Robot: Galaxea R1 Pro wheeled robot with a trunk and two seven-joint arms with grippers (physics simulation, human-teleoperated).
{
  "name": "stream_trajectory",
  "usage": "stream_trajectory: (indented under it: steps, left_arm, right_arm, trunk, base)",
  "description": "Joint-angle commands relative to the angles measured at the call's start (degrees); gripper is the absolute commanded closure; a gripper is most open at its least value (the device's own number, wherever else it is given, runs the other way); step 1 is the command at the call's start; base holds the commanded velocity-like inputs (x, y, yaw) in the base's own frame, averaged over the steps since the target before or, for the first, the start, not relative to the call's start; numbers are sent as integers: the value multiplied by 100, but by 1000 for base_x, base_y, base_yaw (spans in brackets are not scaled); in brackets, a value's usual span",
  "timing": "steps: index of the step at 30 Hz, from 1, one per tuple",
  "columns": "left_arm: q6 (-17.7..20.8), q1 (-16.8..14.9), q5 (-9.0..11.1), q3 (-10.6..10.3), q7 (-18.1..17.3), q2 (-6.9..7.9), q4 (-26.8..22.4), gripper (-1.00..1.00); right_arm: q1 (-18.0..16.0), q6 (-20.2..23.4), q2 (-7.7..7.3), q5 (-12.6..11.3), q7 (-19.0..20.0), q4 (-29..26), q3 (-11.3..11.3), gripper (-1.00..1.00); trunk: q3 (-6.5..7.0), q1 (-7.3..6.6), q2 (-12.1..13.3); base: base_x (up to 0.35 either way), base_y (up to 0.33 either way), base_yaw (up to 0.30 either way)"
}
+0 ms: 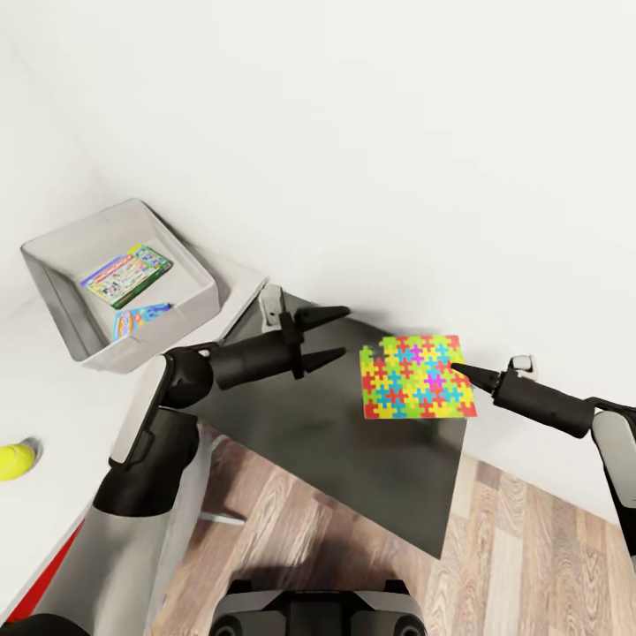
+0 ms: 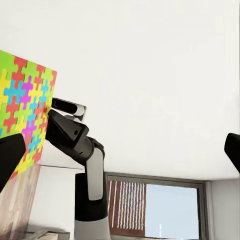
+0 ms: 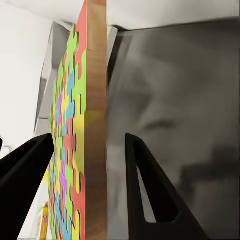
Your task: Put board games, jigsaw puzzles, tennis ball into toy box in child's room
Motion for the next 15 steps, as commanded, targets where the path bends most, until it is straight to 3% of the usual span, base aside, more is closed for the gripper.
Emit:
stream_trajectory:
  steps: [1, 7, 15]
  left_arm:
    - [46, -1, 56, 0, -9, -5, 0, -100]
    - [161, 13, 56, -4, -379, 10, 0, -100]
    - [201, 22, 56, -5, -517, 22, 0, -100]
  right_arm:
    - [-1, 21, -1, 19, 38, -3, 5, 100]
    - [1, 21, -1, 20, 36, -10, 44, 100]
    - [2, 21, -1, 21, 34, -15, 57, 100]
  trunk:
    - [-7, 3, -9]
    - [13, 3, -9]
    - [66, 3, -9]
  base:
    - [0, 0, 284]
    - [0, 0, 253]
    - [0, 0, 187]
